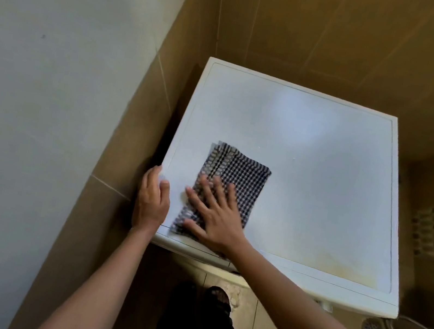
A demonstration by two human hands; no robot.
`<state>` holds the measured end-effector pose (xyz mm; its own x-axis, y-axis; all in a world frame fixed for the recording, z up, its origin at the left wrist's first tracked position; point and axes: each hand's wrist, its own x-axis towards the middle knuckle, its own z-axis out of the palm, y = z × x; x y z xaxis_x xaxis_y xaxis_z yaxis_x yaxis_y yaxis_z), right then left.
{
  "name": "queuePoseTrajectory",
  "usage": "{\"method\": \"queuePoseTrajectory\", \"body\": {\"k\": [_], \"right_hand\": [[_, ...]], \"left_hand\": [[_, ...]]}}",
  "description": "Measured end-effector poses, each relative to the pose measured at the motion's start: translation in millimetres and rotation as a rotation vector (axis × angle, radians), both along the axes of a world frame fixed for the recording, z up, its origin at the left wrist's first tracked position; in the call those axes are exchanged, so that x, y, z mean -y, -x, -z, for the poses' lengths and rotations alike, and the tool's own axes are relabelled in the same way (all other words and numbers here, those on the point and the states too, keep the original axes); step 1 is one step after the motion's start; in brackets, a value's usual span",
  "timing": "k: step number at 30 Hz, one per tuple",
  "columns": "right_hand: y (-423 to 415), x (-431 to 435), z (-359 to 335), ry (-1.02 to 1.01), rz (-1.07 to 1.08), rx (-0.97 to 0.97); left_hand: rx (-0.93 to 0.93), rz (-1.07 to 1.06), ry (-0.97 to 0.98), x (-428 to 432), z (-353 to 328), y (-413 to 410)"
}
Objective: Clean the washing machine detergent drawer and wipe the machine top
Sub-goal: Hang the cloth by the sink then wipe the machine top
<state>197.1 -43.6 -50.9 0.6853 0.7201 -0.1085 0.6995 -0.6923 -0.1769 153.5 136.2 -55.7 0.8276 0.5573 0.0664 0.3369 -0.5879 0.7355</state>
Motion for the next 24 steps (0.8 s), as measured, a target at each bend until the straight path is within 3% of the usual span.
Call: {"method": "queuePoseTrajectory", "body": {"k": [3, 6, 9, 11, 13, 18, 21, 24], "right_hand": [[-13.6, 49.7, -4.6, 0.055, 0.089, 0.026], [-39.5, 75.5, -6.4, 0.009, 0.36, -0.022], [-70.2, 51.2, -11.0, -0.192, 0.745, -0.148], [-87.8, 15.2, -10.6, -0.192, 0.863, -0.18], [-91.7, -21.3, -7.3, -0.111, 0.779, -0.161], [-39.9, -80.7, -2.8, -0.033, 0.213, -0.064], [-3.7, -75.2, -1.0, -0.032, -0.012, -0.076], [6.1, -43.9, -0.3, -0.03, -0.102, -0.073]], "left_hand": [[-0.024, 0.018, -0.034, 3.3, 1.5, 0.6], [-0.042, 0.01, -0.039, 6.0, -1.0, 1.6], [-0.049, 0.005, -0.002, 6.8, -3.2, 1.1], [-0.039, 0.005, 0.006, 6.4, -4.1, 1.9], [-0.041, 0.01, 0.021, 6.1, -5.7, 2.6], [-0.005, 0.048, 0.026, 5.5, -9.0, 5.5], [0.018, 0.081, 0.003, 4.2, -9.8, 8.3], [0.03, 0.172, -0.04, 0.3, -8.5, 10.2]]}}
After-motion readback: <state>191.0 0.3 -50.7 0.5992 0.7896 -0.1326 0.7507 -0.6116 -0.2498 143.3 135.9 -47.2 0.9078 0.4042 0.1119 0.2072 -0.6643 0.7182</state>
